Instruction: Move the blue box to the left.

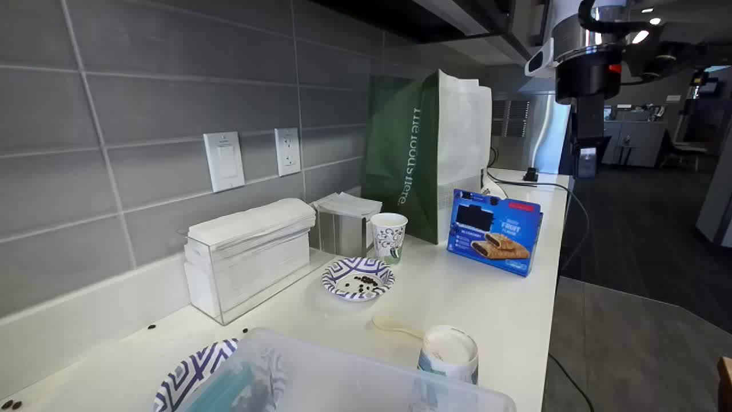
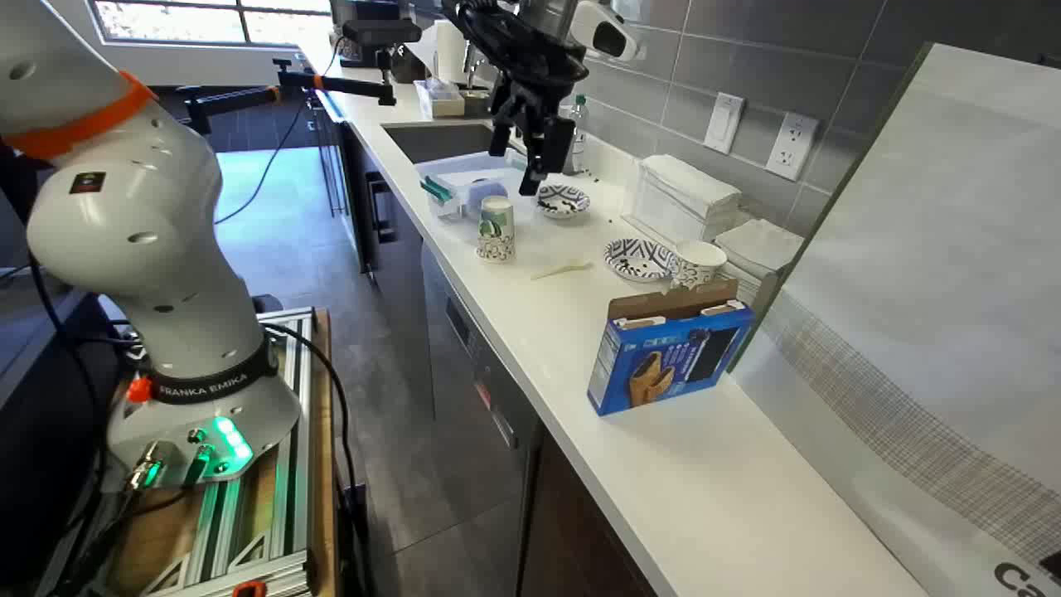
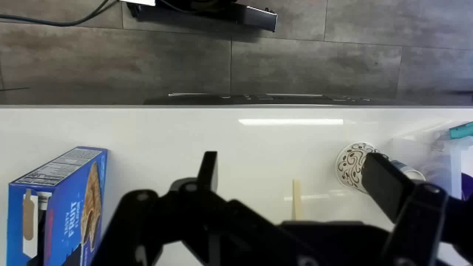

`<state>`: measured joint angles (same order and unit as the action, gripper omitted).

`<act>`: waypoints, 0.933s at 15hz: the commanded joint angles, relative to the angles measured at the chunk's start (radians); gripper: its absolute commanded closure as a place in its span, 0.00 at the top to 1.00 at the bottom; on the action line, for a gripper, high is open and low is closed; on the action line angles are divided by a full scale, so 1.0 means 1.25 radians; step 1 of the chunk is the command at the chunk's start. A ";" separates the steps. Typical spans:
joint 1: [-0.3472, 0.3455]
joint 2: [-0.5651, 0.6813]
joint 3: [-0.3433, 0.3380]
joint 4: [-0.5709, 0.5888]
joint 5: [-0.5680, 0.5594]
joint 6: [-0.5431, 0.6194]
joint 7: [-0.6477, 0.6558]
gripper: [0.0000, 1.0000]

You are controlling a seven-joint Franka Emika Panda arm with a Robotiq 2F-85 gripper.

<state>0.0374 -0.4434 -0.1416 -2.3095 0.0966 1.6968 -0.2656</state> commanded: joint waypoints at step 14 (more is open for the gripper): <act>-0.064 0.019 -0.014 0.034 -0.112 0.139 -0.054 1.00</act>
<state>-0.0078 -0.4430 -0.1412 -2.3001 0.0145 1.8290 -0.2852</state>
